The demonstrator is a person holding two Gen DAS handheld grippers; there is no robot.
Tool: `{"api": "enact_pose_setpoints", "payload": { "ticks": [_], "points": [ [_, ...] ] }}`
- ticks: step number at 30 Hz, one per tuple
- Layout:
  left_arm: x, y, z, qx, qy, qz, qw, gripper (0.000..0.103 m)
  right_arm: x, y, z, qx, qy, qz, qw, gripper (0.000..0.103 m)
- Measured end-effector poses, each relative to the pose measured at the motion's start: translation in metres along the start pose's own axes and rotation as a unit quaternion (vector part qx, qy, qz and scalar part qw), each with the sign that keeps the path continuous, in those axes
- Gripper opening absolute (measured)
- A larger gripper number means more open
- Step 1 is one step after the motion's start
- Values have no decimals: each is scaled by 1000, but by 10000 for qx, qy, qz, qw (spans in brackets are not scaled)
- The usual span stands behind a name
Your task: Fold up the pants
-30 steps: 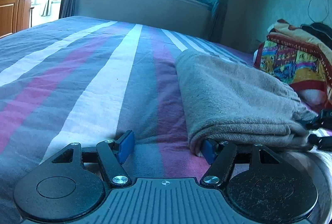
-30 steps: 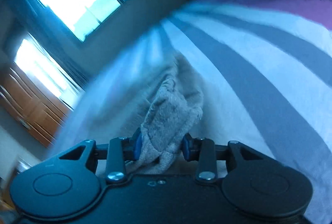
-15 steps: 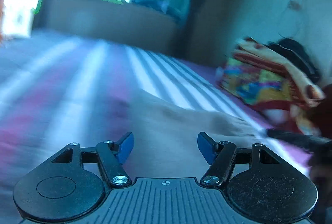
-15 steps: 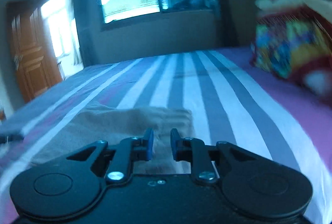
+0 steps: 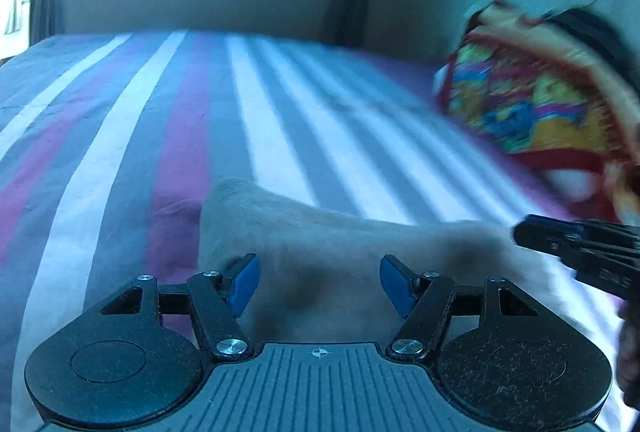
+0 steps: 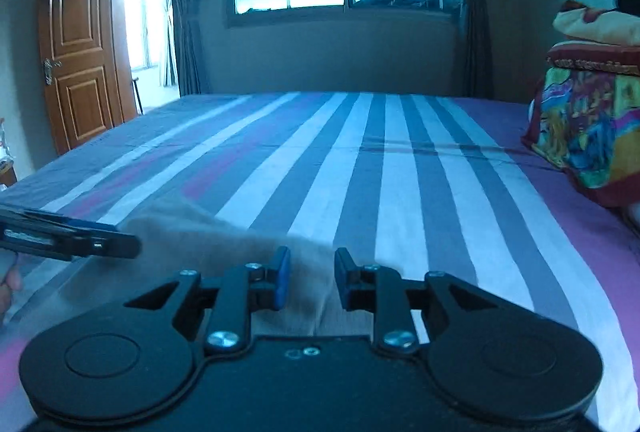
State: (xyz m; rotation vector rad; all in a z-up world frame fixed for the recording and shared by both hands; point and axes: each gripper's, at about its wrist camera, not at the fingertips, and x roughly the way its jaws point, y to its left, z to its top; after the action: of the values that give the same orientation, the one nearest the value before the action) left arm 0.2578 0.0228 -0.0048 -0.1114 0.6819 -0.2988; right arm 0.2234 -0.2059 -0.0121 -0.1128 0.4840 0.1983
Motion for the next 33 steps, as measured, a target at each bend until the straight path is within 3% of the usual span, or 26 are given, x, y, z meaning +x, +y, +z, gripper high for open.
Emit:
{"api": "enact_pose_setpoints", "payload": {
  "ticks": [2, 4, 9, 12, 13, 15, 17, 20, 25, 29, 31, 33],
  "points": [
    [32, 1, -1, -44, 407, 258, 9988, 67, 23, 0, -1, -10, 257, -16, 9997, 20],
    [46, -6, -3, 197, 547, 386, 9976, 68, 53, -4, -17, -47, 808, -233, 9964, 20],
    [8, -18, -1, 414, 146, 376, 9983, 68, 30, -10, -23, 27, 469, -194, 9987, 23],
    [20, -22, -14, 617, 466, 528, 9956, 68, 2, -9, -15, 69, 24, -204, 9998, 30],
    [24, -24, -16, 676, 454, 568, 9951, 68, 4, -6, -21, 7, 129, -288, 9995, 36],
    [21, -27, -13, 719, 465, 660, 9941, 68, 30, -4, -40, -219, 817, -492, 9952, 41],
    [5, -32, -13, 758, 364, 671, 9942, 68, 26, -3, -43, -188, 692, -544, 9959, 41],
    [-24, -34, -20, 424, 206, 422, 9980, 68, -5, 2, -30, 21, 356, -514, 9980, 40],
    [-59, -36, -49, 372, 124, 616, 9973, 68, -54, 13, -35, 201, 11, -409, 9990, 42],
    [-71, -33, -65, 225, 146, 723, 9970, 68, -54, 10, -44, 330, 97, -436, 9985, 42],
    [-62, -36, -75, 415, 288, 864, 9950, 68, -44, 11, -54, 283, 356, -568, 9974, 43],
    [-56, -37, -86, 551, 253, 915, 9940, 68, -30, 10, -64, 256, 718, -660, 9949, 51]
  ]
}}
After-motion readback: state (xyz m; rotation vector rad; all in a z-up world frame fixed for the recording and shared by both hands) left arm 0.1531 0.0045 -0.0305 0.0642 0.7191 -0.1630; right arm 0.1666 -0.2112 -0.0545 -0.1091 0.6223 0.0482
